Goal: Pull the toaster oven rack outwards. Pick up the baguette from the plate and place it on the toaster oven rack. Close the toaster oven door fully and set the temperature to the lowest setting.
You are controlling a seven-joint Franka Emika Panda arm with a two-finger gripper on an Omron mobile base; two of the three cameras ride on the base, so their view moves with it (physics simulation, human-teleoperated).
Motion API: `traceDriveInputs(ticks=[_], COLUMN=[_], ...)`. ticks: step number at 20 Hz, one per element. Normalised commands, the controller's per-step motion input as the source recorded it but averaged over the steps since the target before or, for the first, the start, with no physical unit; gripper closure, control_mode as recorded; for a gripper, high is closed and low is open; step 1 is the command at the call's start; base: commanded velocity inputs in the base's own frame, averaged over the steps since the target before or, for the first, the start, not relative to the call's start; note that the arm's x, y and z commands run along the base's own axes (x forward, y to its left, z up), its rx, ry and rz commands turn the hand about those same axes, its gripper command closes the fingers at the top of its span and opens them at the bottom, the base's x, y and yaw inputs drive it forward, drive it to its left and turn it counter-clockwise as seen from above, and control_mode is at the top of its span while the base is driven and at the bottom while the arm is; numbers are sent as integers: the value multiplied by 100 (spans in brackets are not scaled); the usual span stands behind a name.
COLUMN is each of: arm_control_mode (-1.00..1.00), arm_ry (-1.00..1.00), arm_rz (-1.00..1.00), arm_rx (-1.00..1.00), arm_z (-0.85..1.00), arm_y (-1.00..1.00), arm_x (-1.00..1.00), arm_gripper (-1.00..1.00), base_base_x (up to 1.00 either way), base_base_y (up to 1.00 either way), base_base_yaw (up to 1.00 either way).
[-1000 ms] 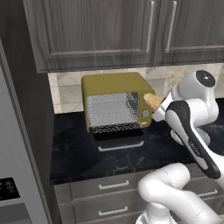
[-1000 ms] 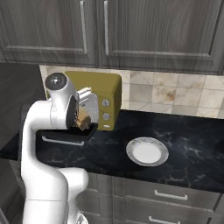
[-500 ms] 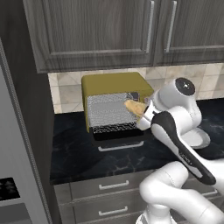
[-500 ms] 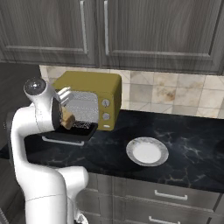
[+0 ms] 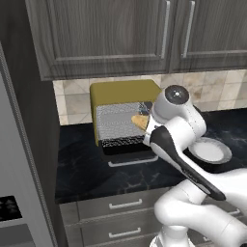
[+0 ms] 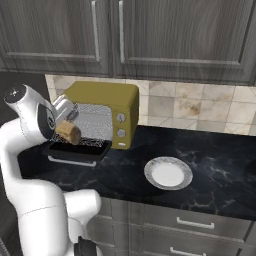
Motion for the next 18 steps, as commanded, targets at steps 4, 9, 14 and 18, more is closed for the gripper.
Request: traceDriveInputs(ticks=[4, 9, 14, 18], arm_control_mode=[-100, -100, -100, -100], arm_ry=[-5, 11, 21, 9], arm_rz=[33, 34, 27, 26], arm_rx=[-16, -13, -18, -24], arm_z=[0, 0, 0, 0], arm_y=[0, -2, -12, -4], arm_x=[44, 47, 30, 34], arm_gripper=[100, 100, 100, 100], base_base_x=[0, 0, 0, 0], base_base_y=[0, 0, 0, 0], base_base_yaw=[0, 0, 0, 0])
